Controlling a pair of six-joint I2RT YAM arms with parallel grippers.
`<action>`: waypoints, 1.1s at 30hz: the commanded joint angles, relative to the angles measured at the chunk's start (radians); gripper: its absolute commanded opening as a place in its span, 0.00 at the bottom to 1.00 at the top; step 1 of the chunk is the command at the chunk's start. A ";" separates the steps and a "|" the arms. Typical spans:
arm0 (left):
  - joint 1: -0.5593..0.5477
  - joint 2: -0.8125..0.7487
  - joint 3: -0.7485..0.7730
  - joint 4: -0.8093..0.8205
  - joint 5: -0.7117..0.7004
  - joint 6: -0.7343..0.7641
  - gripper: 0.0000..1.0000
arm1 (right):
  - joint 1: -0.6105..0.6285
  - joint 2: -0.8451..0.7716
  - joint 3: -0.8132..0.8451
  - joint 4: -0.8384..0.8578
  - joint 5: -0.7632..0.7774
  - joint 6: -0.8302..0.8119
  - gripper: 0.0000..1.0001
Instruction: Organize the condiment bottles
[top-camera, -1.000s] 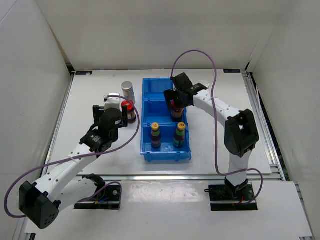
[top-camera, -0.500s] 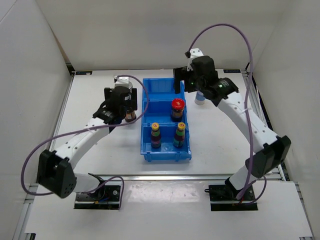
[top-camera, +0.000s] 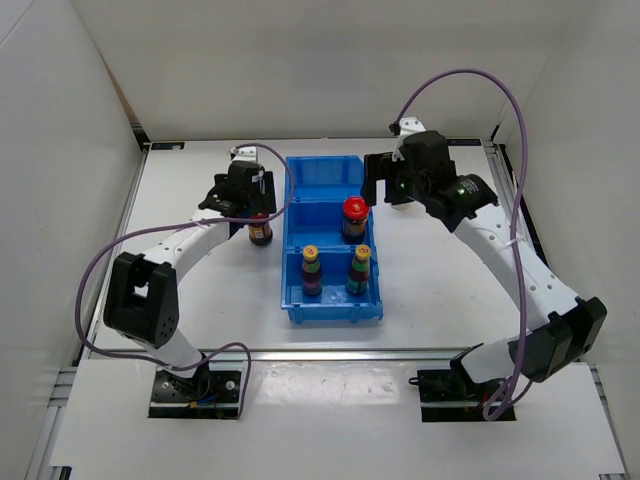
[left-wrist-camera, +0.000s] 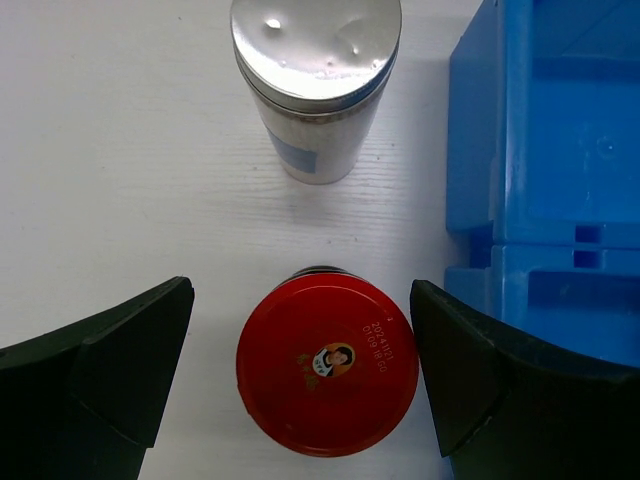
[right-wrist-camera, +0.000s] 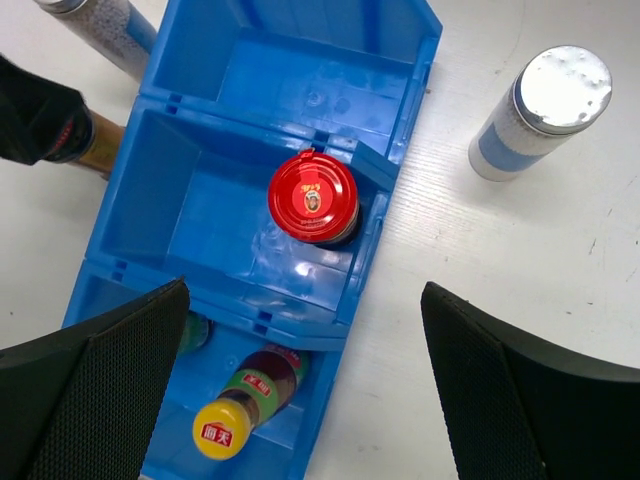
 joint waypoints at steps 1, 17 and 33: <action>0.017 0.011 0.021 -0.021 0.053 -0.018 1.00 | -0.002 -0.056 -0.012 0.006 -0.017 0.014 1.00; 0.017 0.047 0.040 -0.050 0.074 -0.018 0.56 | -0.020 -0.085 -0.031 -0.012 -0.017 0.014 1.00; -0.120 -0.101 0.412 -0.161 0.063 0.085 0.16 | -0.060 -0.142 -0.071 -0.031 0.002 0.004 1.00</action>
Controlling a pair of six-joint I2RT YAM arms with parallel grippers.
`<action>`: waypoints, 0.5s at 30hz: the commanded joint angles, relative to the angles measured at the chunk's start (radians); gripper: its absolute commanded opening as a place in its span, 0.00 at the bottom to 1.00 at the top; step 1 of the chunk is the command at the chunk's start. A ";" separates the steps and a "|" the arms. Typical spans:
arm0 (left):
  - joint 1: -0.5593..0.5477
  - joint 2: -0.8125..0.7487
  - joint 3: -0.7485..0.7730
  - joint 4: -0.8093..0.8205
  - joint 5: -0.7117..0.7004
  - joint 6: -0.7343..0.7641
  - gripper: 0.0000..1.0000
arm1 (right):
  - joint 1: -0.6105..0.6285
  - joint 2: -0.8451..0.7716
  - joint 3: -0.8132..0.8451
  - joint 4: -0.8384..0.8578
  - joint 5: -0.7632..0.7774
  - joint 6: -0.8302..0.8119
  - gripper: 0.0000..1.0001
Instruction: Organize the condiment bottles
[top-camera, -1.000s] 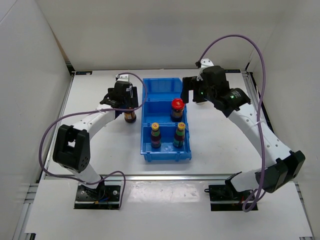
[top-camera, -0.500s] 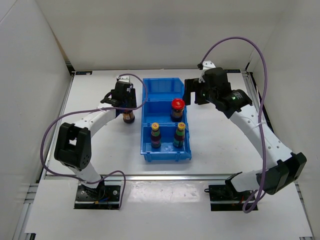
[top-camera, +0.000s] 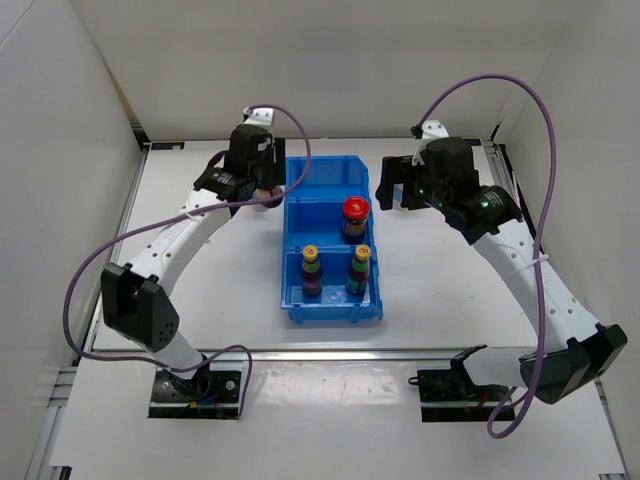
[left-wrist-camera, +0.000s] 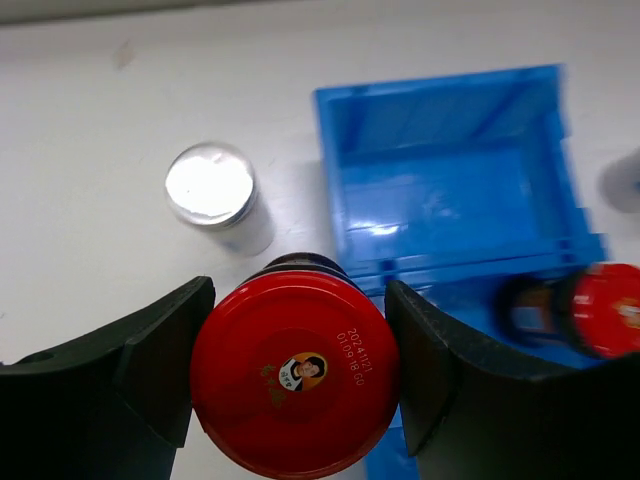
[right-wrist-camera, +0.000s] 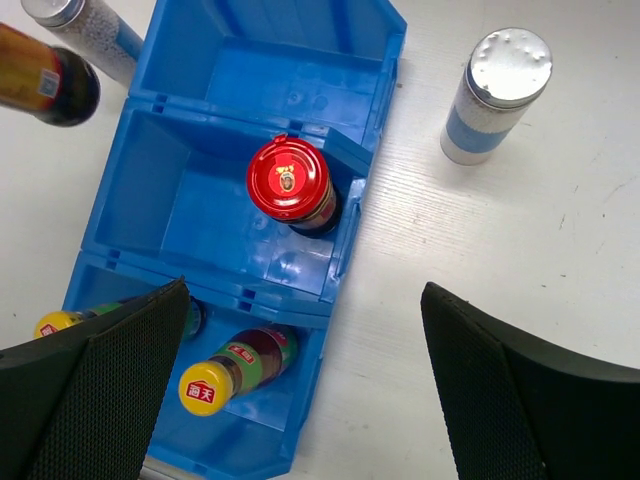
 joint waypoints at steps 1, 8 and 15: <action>-0.048 -0.104 0.087 0.067 0.028 0.011 0.16 | -0.015 -0.029 -0.014 -0.002 0.007 -0.003 1.00; -0.145 -0.027 0.076 0.077 0.155 0.010 0.11 | -0.044 -0.029 -0.014 -0.011 0.007 -0.003 1.00; -0.179 0.065 0.010 0.141 0.144 0.001 0.11 | -0.055 -0.047 -0.014 -0.038 -0.002 -0.003 1.00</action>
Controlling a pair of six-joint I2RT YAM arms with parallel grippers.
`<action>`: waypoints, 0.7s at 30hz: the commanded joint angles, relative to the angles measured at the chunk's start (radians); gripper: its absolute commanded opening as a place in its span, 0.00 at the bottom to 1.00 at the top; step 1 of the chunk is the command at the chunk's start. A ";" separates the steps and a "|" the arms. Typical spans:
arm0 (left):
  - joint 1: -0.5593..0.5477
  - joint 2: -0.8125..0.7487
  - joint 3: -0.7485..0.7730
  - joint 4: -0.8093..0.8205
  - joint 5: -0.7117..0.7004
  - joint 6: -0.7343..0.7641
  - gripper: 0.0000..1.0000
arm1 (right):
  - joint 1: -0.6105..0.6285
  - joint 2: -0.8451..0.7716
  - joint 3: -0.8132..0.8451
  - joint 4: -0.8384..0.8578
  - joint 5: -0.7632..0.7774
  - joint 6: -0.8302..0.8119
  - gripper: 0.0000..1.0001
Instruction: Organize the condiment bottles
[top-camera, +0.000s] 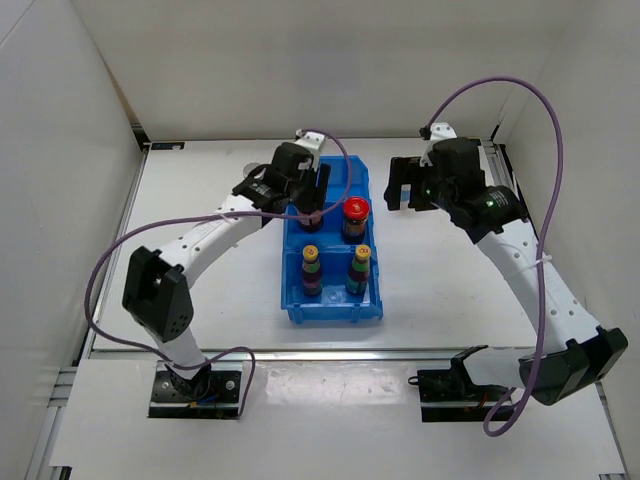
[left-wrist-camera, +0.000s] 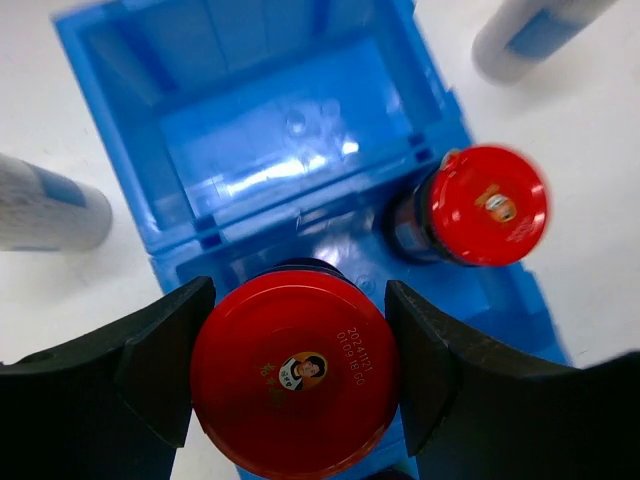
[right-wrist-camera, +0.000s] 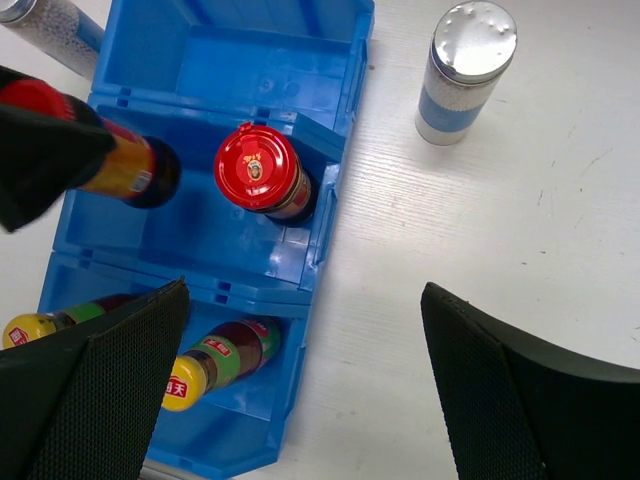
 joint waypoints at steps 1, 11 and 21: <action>0.001 0.003 -0.017 0.103 0.004 -0.004 0.11 | -0.016 -0.047 -0.002 -0.007 -0.002 -0.003 1.00; 0.001 0.068 -0.101 0.201 -0.024 -0.004 0.14 | -0.034 -0.056 -0.020 -0.007 -0.002 -0.003 1.00; 0.001 0.076 -0.083 0.188 -0.078 -0.013 0.99 | -0.097 0.047 0.012 -0.007 -0.002 0.006 1.00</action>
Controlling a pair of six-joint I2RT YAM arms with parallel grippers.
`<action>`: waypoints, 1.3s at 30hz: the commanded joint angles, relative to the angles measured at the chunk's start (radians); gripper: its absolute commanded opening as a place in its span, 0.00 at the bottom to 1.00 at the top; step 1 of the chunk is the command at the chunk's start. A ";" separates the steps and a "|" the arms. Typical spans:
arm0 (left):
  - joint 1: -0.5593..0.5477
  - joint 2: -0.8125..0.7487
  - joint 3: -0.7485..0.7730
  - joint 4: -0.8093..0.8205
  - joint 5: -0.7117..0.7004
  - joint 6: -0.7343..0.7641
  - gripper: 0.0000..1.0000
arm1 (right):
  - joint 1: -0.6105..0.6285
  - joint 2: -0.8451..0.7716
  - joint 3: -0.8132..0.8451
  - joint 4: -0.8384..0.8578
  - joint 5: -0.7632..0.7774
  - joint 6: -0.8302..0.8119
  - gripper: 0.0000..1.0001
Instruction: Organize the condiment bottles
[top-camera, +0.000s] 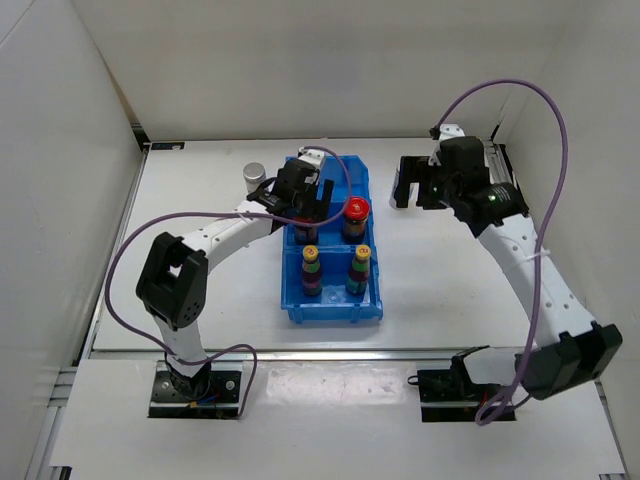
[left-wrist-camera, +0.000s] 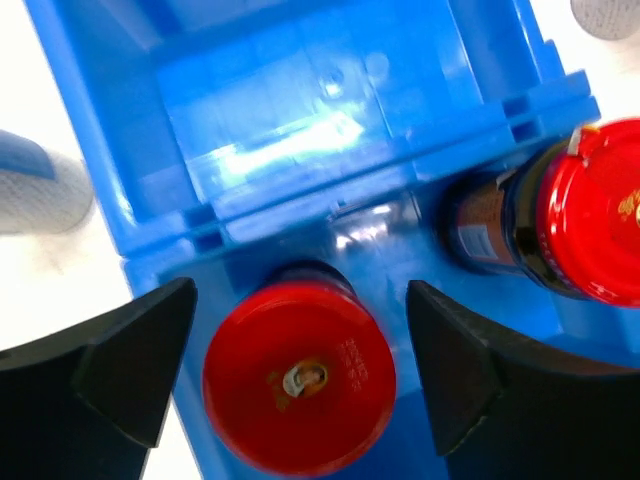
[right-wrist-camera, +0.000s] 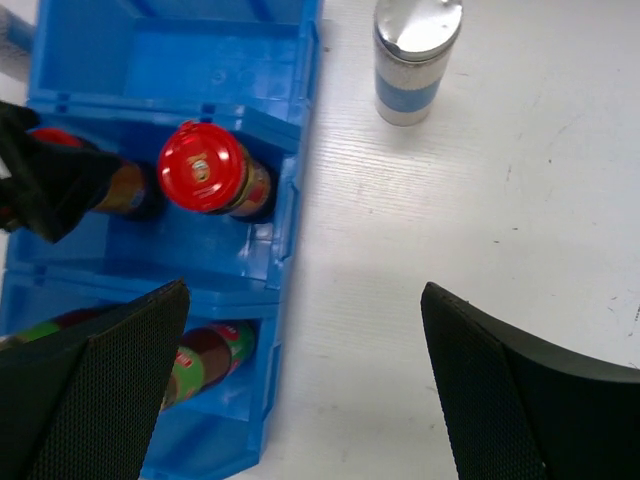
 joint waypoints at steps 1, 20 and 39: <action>0.000 -0.055 0.056 0.059 -0.056 0.004 1.00 | -0.041 0.066 0.053 0.010 0.000 0.006 1.00; 0.116 -0.584 -0.212 -0.073 -0.281 0.145 1.00 | -0.213 0.720 0.526 0.033 -0.158 -0.051 1.00; 0.147 -0.805 -0.642 0.183 -0.409 0.106 1.00 | -0.213 0.936 0.699 0.001 -0.095 -0.071 0.53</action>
